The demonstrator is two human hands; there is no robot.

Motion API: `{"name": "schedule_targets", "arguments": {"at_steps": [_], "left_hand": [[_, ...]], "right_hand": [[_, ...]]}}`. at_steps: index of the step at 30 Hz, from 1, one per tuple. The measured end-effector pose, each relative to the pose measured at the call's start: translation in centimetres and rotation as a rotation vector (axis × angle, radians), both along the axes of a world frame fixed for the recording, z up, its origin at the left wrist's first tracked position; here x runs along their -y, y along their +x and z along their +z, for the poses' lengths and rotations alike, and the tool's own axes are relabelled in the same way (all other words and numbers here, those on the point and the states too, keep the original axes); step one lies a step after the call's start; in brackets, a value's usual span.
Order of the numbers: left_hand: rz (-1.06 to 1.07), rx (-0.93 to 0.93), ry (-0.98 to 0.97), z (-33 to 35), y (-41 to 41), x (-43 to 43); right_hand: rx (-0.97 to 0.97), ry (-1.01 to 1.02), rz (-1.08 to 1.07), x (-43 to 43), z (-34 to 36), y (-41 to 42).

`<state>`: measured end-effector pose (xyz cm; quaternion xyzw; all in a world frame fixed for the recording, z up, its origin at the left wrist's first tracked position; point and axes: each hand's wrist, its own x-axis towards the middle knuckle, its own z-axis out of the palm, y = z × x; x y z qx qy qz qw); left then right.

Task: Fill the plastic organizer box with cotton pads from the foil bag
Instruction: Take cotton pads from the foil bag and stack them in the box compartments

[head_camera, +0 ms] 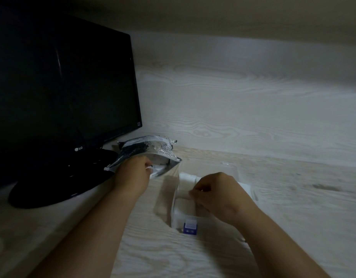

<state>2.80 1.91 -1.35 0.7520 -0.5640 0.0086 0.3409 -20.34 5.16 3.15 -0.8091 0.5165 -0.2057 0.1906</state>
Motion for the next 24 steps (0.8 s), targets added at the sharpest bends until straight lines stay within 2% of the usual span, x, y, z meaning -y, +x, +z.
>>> {"name": "schedule_targets", "arguments": {"at_steps": [6,13,24], "left_hand": [[0.026,0.026,0.147,-0.8,0.29,0.31],[0.065,0.134,0.127,-0.35,-0.21,0.04],[0.055,0.096,0.152,-0.5,0.03,0.12]], "right_hand": [[0.022,-0.001,-0.016,0.18,-0.14,-0.09],[0.03,0.003,-0.003,0.17,-0.13,-0.09],[0.031,0.006,0.011,0.23,-0.37,-0.13]]}}
